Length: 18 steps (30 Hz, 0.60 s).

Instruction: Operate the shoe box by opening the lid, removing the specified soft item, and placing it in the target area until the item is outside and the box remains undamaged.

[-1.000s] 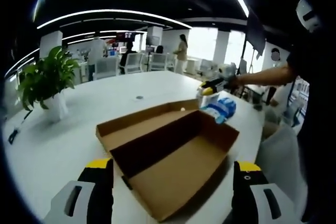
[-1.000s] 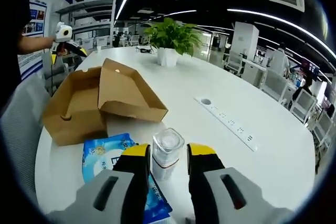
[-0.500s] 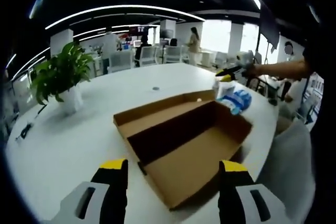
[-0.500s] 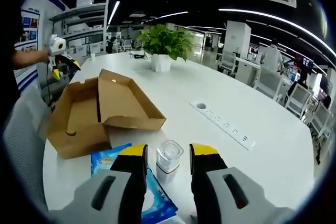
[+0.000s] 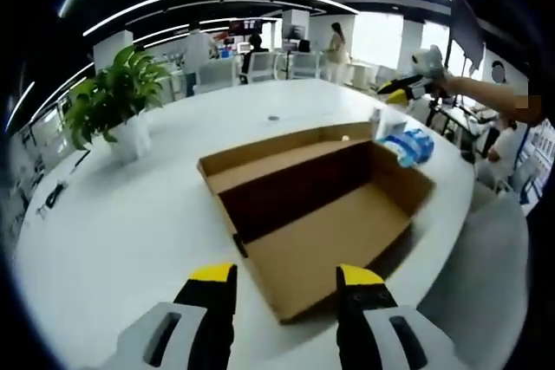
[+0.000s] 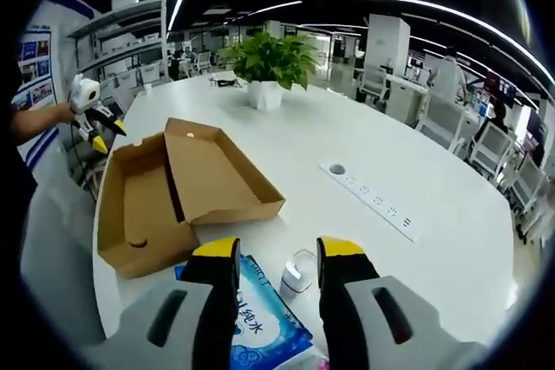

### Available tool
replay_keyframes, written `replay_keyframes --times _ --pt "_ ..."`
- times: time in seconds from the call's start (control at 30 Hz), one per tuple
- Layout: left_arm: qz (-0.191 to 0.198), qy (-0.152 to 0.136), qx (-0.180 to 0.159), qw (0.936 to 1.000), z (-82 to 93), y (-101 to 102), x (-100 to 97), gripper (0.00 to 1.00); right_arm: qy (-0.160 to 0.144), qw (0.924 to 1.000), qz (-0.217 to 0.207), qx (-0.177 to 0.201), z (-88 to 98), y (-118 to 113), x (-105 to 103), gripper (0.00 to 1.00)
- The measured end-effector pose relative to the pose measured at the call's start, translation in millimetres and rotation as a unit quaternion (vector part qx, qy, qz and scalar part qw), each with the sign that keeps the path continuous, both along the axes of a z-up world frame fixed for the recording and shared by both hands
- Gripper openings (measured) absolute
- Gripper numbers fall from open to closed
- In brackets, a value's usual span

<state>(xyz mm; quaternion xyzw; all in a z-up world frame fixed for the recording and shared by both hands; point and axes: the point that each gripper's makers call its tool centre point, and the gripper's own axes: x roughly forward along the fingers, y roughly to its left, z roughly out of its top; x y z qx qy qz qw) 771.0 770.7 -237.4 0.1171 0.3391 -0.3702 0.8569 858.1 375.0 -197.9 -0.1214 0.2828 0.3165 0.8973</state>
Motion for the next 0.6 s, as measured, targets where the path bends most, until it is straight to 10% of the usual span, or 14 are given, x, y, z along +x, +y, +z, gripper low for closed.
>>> replay_keyframes --times 0.6 --pt "0.056 0.042 0.033 0.997 -19.5 23.0 -5.0 0.28 0.051 0.9967 0.021 -0.06 -1.5 38.6 6.9 0.3"
